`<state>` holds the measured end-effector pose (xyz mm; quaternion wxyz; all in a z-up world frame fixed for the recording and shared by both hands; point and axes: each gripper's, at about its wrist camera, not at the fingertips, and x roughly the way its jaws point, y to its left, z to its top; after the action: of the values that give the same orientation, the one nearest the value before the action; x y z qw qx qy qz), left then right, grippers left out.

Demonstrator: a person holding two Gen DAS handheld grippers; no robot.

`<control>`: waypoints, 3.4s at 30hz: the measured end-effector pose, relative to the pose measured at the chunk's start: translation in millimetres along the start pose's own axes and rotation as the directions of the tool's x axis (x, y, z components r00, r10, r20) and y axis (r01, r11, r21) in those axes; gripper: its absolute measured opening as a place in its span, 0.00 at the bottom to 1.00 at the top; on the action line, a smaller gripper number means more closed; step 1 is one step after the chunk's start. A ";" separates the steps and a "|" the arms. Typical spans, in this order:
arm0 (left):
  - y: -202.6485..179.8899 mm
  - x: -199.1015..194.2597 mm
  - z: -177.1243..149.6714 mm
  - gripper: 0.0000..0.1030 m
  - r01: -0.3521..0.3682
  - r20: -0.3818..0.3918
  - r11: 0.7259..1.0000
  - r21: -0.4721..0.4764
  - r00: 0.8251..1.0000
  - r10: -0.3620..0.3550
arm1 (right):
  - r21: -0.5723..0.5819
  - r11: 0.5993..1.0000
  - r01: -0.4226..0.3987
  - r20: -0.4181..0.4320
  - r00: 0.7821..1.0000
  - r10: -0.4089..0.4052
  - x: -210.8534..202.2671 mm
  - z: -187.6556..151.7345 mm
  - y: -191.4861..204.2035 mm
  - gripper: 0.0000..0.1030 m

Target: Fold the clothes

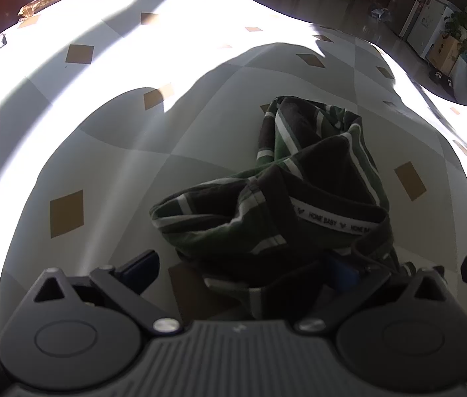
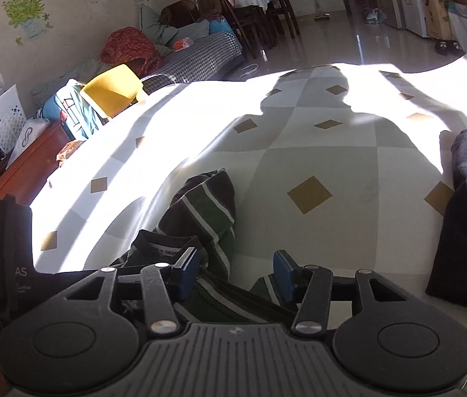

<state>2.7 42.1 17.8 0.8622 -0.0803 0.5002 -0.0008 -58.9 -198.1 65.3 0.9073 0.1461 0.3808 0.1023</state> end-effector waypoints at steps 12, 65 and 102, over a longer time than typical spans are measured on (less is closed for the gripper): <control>-1.6 -0.5 -1.4 1.00 0.000 0.006 1.000 0.014 1.000 0.000 | 0.047 0.998 0.044 -0.127 0.991 -0.038 40.2 -23.6 -4.3 0.51; -35.7 -44.9 -56.8 1.00 0.094 -0.053 0.967 0.238 0.995 -0.084 | 0.144 0.989 -0.036 -0.129 0.990 0.055 39.3 -14.0 -14.7 0.55; -13.5 -22.1 -39.2 1.00 -0.037 -0.027 0.991 0.125 0.999 0.040 | -0.004 0.991 0.130 -0.131 0.983 -0.130 47.2 -24.1 -3.9 0.00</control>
<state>-41.1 25.2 19.7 0.8580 -0.0167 0.5132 -0.0165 -43.5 -183.1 16.7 0.8847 0.1157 0.4487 0.0516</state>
